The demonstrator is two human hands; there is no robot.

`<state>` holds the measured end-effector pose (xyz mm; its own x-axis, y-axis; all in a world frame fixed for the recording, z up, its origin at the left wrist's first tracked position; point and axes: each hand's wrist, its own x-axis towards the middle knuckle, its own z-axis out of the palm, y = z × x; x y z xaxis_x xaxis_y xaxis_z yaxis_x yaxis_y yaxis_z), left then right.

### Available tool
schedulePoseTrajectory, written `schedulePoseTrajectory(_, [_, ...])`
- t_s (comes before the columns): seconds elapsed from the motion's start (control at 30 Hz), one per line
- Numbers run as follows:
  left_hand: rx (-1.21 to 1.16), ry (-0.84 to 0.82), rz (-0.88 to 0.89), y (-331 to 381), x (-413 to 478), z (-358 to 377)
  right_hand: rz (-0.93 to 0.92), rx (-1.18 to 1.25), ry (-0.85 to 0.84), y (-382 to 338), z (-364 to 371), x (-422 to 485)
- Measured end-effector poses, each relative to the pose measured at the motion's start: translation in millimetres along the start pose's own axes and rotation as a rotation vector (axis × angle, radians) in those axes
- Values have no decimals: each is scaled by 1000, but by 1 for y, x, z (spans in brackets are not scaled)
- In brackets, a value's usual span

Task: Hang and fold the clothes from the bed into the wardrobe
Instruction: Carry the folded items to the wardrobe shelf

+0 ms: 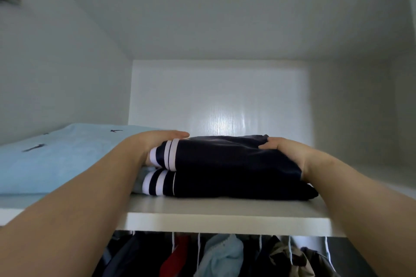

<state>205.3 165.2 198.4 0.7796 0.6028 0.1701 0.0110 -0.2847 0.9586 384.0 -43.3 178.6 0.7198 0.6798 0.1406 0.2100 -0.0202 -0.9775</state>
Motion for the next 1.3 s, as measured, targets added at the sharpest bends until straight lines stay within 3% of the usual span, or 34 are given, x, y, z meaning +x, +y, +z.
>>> schedulePoseTrajectory(0.13, [-165, -304, -118, -5, -6, -8, -55, -25, 180, 2, -4, -1])
schedulePoseTrajectory(0.23, [-75, -410, -59, -3, -8, -6, 34, 95, 115, 0, -7, -8])
schedulePoseTrajectory(0.37, [117, -192, -46, 2, -15, 1, 73, -18, 86, -5, -1, -21])
schedulePoseTrajectory(0.43, [278, -90, -27, 5, -18, 2, 38, -171, 168, -7, 5, -24])
schedulePoseTrajectory(0.57, [963, 45, 71, 26, -28, 2, -206, -405, 419, -13, 12, -25])
schedulePoseTrajectory(0.67, [1146, 98, 218, 51, -28, 21, -371, -659, 519, -30, 19, -26])
schedulePoseTrajectory(0.77, [1035, 102, 316, 55, -18, 44, -431, -834, 420, -42, 31, -14])
schedulePoseTrajectory(0.87, [1101, -36, 153, 34, 4, 50, -306, -1084, 189, -36, 37, 10])
schedulePoseTrajectory(0.97, [984, -85, -12, 22, 19, 42, -152, -1101, -51, -27, 34, 27])
schedulePoseTrajectory(1.17, [864, -93, -117, 10, 35, 36, -134, -1248, -133, -23, 35, 34])
schedulePoseTrajectory(1.3, [1063, 20, 91, 12, 32, 42, -149, -1192, -122, -18, 35, 24])
